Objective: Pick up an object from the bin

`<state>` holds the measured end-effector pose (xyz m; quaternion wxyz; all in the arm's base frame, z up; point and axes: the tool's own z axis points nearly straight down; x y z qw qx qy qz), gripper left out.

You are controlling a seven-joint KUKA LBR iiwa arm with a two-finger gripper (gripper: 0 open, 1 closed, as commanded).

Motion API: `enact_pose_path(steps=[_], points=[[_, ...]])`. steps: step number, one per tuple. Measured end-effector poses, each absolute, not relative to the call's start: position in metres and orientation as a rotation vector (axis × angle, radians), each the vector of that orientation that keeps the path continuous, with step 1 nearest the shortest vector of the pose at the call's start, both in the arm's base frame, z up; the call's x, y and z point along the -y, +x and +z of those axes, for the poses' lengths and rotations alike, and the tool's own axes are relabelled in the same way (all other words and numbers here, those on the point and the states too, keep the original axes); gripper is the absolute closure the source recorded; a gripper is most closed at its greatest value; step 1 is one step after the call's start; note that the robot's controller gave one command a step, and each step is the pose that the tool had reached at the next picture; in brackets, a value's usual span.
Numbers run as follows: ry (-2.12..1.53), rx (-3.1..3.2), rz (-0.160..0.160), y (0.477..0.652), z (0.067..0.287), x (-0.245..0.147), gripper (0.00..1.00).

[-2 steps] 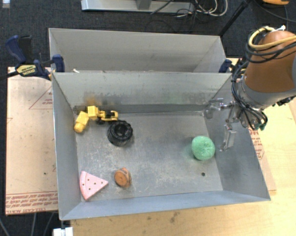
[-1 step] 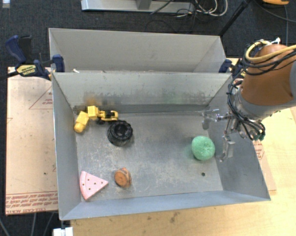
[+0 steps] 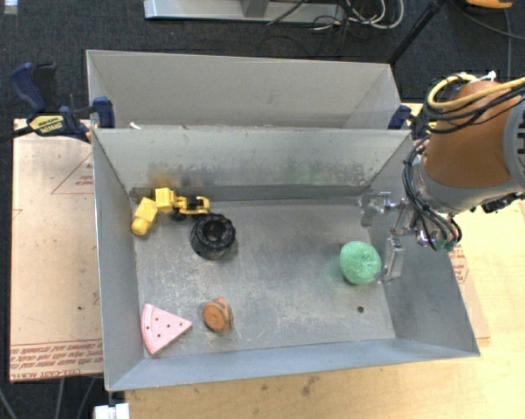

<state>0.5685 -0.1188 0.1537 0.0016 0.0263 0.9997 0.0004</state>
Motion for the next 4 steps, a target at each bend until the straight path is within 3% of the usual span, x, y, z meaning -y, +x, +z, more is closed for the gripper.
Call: enact_pose_path(steps=[1, 2, 3, 4], points=[[0.304, -3.125, 0.001, 0.569, 0.145, 0.107, 0.0], [0.228, -3.133, 0.001, 0.575, 0.111, 0.107, 1.0], [0.227, -3.133, 0.001, 0.575, 0.111, 0.107, 1.0], [0.234, -3.128, 0.001, 0.568, 0.091, 0.108, 1.0]])
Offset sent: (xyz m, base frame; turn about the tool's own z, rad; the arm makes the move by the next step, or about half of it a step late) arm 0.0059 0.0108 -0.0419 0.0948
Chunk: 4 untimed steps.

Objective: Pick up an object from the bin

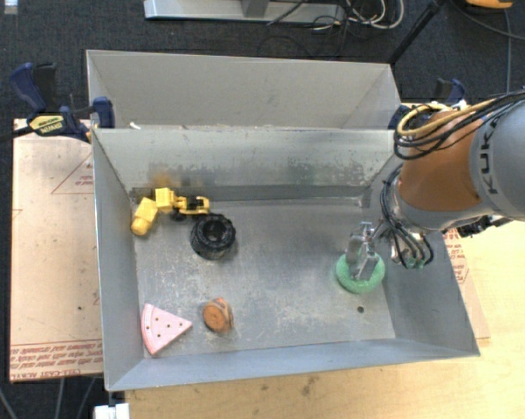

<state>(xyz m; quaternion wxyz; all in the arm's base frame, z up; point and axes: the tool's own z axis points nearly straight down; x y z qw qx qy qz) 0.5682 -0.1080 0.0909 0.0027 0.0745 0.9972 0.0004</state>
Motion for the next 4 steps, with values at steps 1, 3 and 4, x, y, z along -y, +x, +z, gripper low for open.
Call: enact_pose_path(steps=[1, 3, 4], points=[[0.227, -3.124, -0.002, 0.575, 0.076, 0.093, 1.0], [0.221, -3.136, 0.001, 0.575, 0.121, 0.093, 1.0], [0.192, -3.136, 0.001, 0.572, 0.19, 0.09, 1.0]])
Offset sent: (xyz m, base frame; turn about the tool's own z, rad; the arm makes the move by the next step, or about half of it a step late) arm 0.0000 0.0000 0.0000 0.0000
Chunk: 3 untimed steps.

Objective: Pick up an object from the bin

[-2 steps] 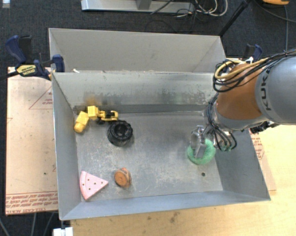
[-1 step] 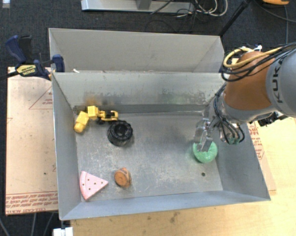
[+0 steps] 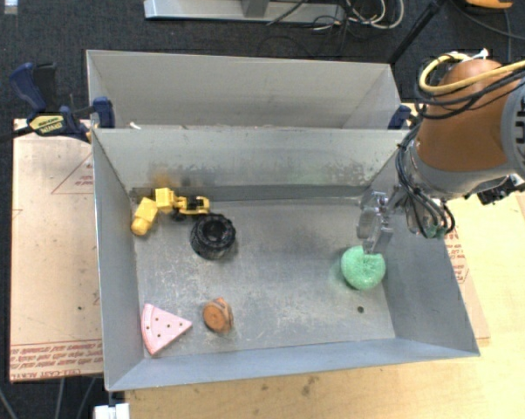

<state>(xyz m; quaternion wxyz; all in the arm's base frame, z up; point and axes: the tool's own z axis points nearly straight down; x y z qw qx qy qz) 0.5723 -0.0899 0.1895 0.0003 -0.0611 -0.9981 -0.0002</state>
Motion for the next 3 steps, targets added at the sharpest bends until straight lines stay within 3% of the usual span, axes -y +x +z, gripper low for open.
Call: enact_pose_path(steps=[1, 2, 3], points=[[-0.216, 3.136, -0.002, 0.596, 0.19, 0.072, 0.0], [-0.217, 3.136, -0.001, 0.596, 0.19, 0.072, 0.0], [-0.07, 3.147, -0.001, 0.577, 0.155, 0.092, 0.0]])
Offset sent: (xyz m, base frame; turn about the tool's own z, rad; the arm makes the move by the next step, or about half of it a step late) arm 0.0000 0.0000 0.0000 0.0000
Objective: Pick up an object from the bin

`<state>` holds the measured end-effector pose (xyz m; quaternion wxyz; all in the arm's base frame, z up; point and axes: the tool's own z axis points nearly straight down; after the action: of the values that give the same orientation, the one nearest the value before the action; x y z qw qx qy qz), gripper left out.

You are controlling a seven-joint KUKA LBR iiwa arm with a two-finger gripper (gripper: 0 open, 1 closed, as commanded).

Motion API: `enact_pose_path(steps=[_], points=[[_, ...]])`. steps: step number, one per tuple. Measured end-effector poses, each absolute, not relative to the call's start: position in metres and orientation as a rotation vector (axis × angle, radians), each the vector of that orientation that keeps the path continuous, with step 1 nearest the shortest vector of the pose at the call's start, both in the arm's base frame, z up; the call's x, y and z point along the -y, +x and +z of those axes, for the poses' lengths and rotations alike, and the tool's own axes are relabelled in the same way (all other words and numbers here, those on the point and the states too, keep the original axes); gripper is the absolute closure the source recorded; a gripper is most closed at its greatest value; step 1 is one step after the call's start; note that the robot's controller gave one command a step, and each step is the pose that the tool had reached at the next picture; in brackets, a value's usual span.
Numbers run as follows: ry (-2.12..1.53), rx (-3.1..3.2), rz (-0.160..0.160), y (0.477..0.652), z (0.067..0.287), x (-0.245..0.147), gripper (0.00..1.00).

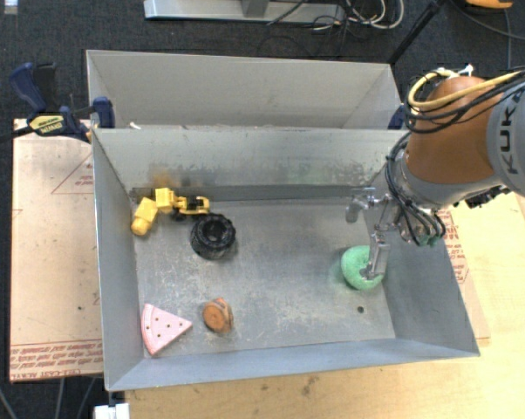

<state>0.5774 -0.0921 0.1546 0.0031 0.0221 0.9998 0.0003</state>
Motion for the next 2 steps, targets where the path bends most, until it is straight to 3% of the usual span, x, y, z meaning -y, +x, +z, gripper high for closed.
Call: enact_pose_path(steps=[1, 2], points=[[-0.022, -3.139, 0.001, 0.5344, 0.091, 0.1274, 1.0], [-0.023, -3.139, 0.001, 0.5344, 0.091, 0.1273, 1.0]])
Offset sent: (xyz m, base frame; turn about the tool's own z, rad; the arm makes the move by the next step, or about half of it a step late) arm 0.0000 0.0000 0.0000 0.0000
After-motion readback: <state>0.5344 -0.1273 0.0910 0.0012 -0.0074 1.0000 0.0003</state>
